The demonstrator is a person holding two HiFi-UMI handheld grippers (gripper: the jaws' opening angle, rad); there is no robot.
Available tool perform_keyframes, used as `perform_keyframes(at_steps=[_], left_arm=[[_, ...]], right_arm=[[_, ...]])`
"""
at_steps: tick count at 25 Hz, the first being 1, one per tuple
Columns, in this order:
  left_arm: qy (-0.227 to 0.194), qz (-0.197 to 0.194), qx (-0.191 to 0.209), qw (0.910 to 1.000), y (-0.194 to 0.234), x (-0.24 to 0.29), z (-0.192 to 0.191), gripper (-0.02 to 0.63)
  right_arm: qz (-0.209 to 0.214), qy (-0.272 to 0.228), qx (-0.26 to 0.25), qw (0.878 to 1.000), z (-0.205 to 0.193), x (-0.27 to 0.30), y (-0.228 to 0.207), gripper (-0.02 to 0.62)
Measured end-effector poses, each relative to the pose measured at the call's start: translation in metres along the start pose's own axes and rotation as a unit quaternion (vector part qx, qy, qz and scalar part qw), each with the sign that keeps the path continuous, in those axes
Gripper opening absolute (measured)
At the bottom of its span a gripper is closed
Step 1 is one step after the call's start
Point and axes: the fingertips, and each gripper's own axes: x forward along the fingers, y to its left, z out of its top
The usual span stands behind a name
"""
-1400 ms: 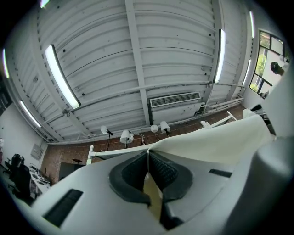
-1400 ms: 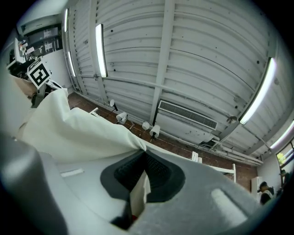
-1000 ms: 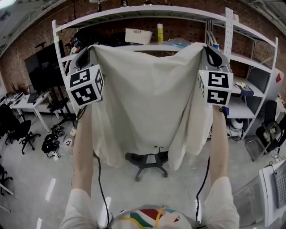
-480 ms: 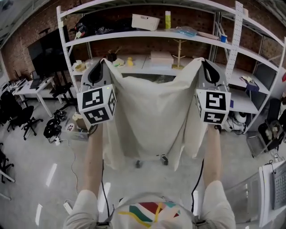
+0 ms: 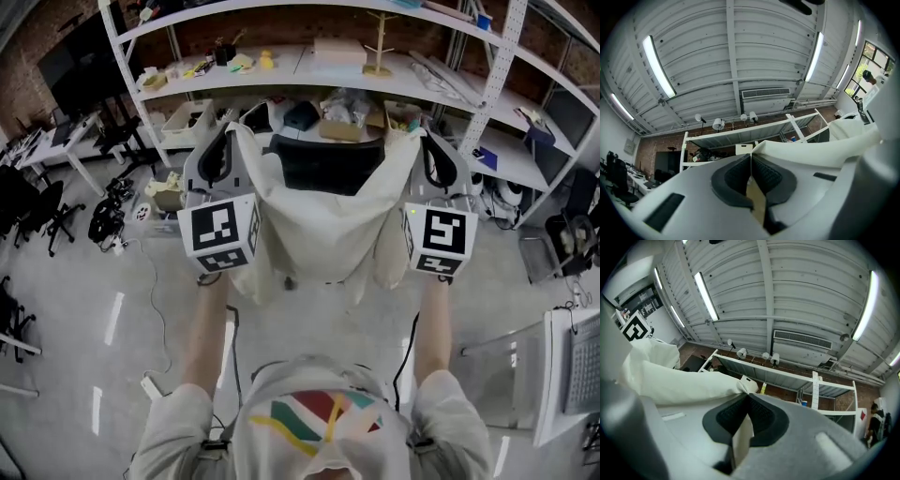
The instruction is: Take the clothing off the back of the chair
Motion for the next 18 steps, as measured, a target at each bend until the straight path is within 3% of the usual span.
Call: perform_keyframes(at_steps=[11,18], left_arm=[[0.086,-0.024,-0.024,0.9957,-0.036,-0.023,-0.099,0.012],[0.118,-0.025,-0.044,0.9917,-0.048,-0.028,-0.135,0.012]], right_arm=[[0.016,0.095,0.035,0.995,-0.100,-0.026,0.032,0.008],[0.035,0.135,0.050,0.989,-0.141,-0.035,0.048,0.008]])
